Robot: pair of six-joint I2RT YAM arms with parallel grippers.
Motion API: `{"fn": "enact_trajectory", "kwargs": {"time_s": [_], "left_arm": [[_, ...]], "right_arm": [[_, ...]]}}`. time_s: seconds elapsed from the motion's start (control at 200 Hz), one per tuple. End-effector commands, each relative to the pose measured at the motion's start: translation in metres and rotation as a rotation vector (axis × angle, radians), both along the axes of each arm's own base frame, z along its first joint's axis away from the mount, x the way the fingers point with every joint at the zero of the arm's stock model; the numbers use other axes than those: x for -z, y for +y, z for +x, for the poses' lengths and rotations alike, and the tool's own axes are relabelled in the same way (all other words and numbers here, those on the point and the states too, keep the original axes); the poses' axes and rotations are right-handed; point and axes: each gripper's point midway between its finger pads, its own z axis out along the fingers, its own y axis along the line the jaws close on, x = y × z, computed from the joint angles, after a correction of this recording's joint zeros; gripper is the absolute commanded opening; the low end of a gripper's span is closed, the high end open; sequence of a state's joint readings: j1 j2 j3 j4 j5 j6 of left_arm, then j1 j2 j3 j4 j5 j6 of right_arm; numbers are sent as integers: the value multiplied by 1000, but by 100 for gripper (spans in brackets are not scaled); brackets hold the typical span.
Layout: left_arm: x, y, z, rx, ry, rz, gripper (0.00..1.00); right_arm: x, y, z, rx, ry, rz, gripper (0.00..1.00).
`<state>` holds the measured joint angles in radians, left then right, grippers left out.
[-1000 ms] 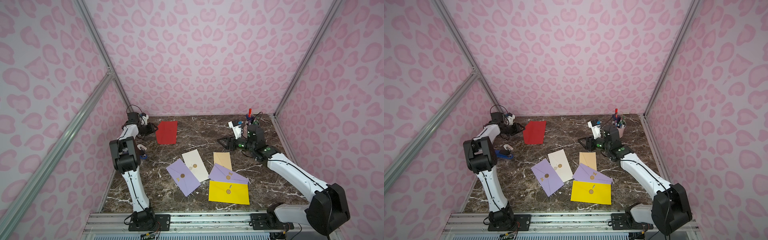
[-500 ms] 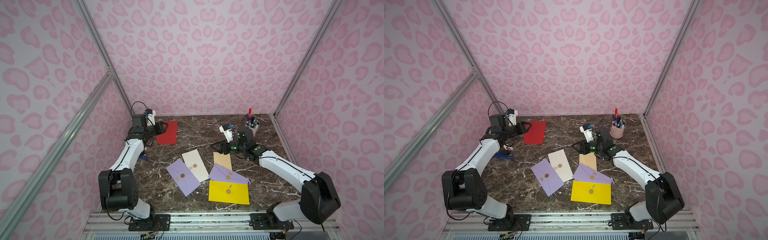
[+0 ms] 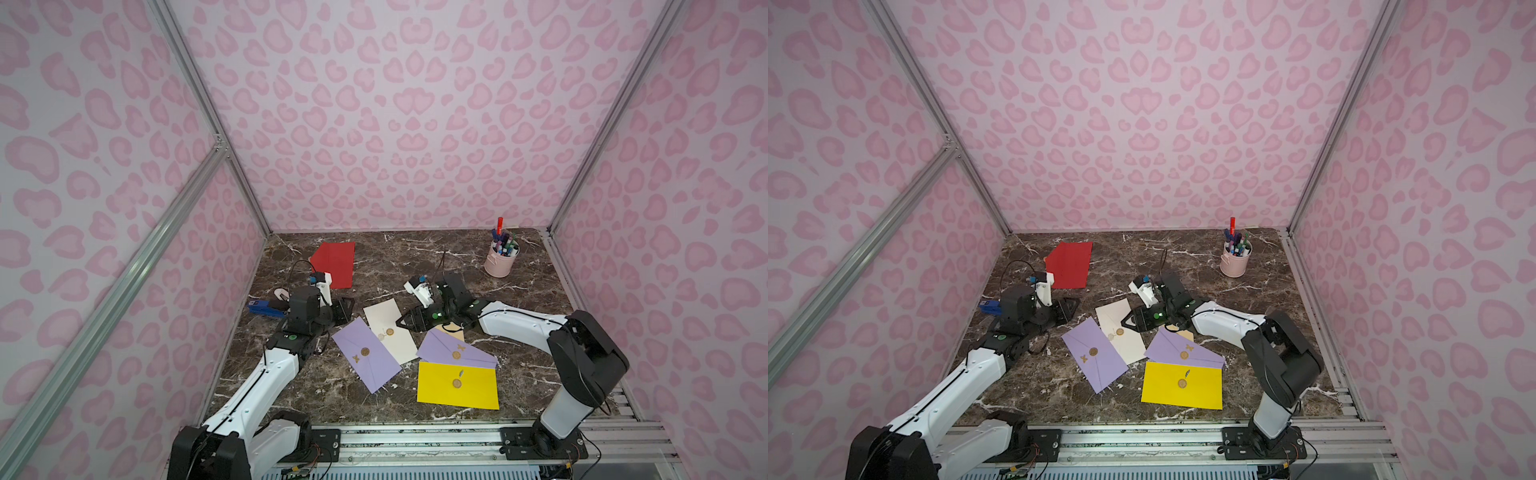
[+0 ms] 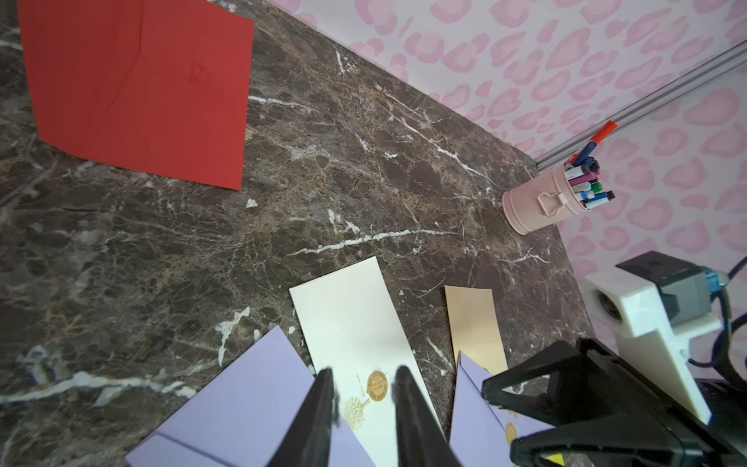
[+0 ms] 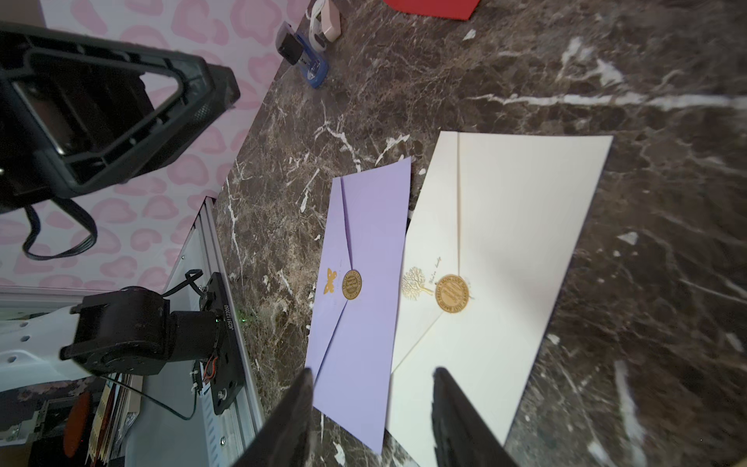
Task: Open the envelope
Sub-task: Pick up the envelope from the envelope.
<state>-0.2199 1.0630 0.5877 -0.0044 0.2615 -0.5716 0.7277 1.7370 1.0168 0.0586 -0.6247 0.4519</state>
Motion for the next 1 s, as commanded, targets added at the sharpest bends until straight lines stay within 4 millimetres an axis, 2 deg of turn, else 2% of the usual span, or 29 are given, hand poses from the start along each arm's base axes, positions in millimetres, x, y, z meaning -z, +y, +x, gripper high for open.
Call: {"fn": "enact_trajectory", "kwargs": {"time_s": [0.0, 0.115, 0.21, 0.4, 0.71, 0.995], "left_arm": [[32, 1, -9, -26, 86, 53, 26], [71, -10, -24, 7, 172, 77, 17], [88, -10, -30, 1, 199, 85, 14], [97, -5, -35, -10, 214, 117, 12], [119, 1, -55, -7, 271, 135, 10], [113, 9, -57, -24, 250, 169, 10]], "right_arm": [[6, 12, 1, -13, 19, 10, 49], [18, 19, 2, -21, 53, 1, 49], [25, 23, 1, -31, 70, -14, 49], [36, 27, -4, -45, 92, -42, 48], [54, 32, -15, -57, 122, -74, 48], [62, 28, -27, -64, 127, -118, 48]]}}
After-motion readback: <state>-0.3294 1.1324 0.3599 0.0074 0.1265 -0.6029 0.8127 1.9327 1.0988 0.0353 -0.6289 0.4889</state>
